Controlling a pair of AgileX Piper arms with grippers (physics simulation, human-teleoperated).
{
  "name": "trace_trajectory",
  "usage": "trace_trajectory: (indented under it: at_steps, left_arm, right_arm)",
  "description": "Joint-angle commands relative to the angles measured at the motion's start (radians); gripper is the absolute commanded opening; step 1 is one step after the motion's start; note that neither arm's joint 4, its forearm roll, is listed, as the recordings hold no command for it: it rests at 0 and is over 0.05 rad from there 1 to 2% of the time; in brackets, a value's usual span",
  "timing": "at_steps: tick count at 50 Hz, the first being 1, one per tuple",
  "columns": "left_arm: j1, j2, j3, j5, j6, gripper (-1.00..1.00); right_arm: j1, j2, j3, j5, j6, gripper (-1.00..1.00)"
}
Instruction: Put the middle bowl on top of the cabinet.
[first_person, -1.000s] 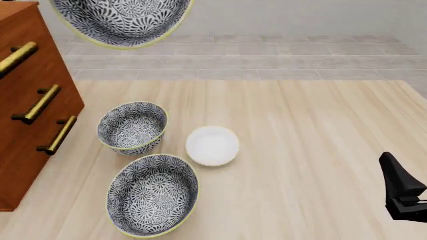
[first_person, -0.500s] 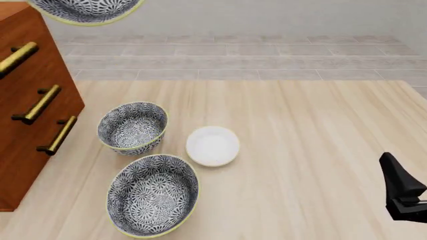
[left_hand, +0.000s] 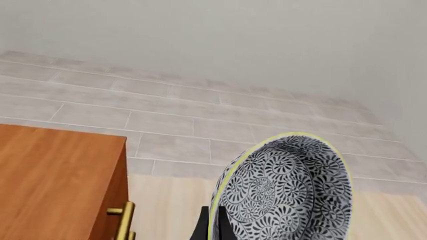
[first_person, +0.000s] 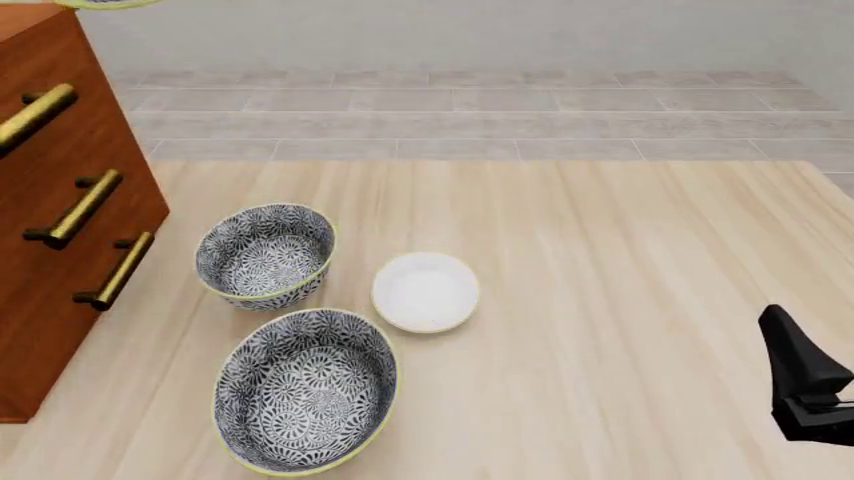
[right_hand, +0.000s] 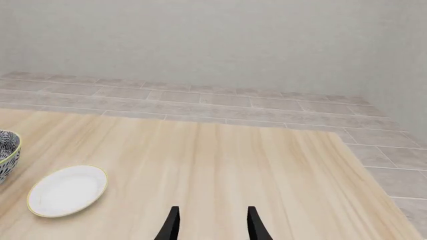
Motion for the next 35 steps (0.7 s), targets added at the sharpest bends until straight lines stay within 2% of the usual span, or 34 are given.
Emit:
trace_trajectory:
  at_steps: [1,8,35]
  left_arm:
    - [0.046,0.017,-0.059,0.025,0.000,-1.00]
    - [0.082,0.023,-0.072,0.036,0.010,-1.00]
    - [0.192,0.049,-0.166,0.085,-0.046,-1.00]
  right_arm:
    - [0.000,-0.004,0.000,0.005,-0.001,1.00]
    - [-0.001,-0.006,0.000,0.007,-0.001,1.00]
    - [-0.002,0.006,0.000,-0.004,-0.001,1.00]
